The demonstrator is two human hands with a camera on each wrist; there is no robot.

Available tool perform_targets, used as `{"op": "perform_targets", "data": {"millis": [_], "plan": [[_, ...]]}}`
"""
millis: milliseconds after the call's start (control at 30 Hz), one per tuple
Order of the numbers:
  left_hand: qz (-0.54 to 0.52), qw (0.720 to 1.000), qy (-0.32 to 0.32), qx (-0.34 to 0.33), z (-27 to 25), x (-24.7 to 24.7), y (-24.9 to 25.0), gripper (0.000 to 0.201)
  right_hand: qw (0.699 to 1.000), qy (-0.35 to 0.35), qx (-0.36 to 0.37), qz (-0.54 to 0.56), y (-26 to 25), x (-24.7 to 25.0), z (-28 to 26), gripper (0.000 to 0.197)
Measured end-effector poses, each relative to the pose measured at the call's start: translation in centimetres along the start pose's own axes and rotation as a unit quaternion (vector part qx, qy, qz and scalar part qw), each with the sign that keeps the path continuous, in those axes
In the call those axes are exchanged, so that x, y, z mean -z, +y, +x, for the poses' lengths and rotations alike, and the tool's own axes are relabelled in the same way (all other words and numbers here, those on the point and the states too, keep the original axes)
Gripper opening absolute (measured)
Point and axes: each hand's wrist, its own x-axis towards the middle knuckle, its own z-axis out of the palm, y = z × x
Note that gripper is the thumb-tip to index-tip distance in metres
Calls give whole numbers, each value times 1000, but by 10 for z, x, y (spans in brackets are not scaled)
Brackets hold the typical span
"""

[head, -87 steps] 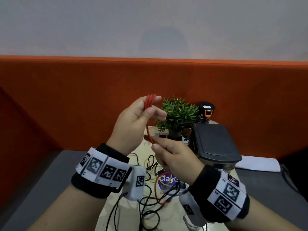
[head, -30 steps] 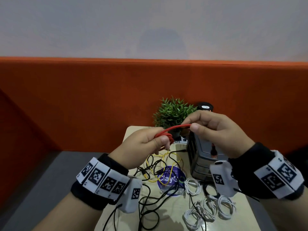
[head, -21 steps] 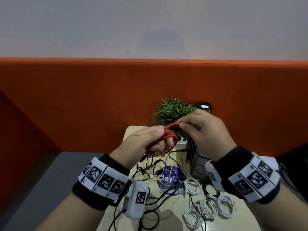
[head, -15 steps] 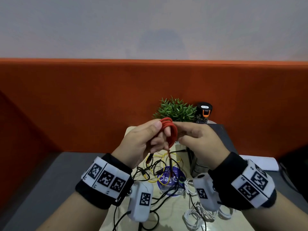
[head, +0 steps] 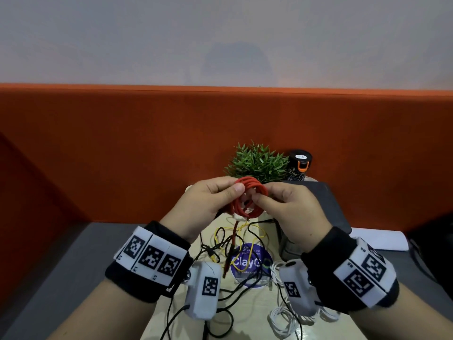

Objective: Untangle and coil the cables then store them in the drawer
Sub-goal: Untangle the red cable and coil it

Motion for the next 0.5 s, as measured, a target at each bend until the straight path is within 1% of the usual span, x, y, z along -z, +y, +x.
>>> {"op": "perform_targets", "data": {"millis": [67,133,200,300,400,500], "plan": [[24,1000,3,13,0,3,2,16,999,3,-4,-39,3,3,1,13],[14,999,-1,38,-2,4,3,17,998,2,-3,-70,4,3,2,14],[5,998,3,67,-4,5,2,14,996,6,-4,-93,6,2,1,15],[-5,995,5,99,-5,4,1,11,987,10,20,-161,7,0,-1,16],[-55,991,-9,124,-6,3,0,18,972,11,52,-230,7,0,-1,18],[-144,979,-18,143,-9,3,1,22,965,14,63,-253,7,0,1,18]]}}
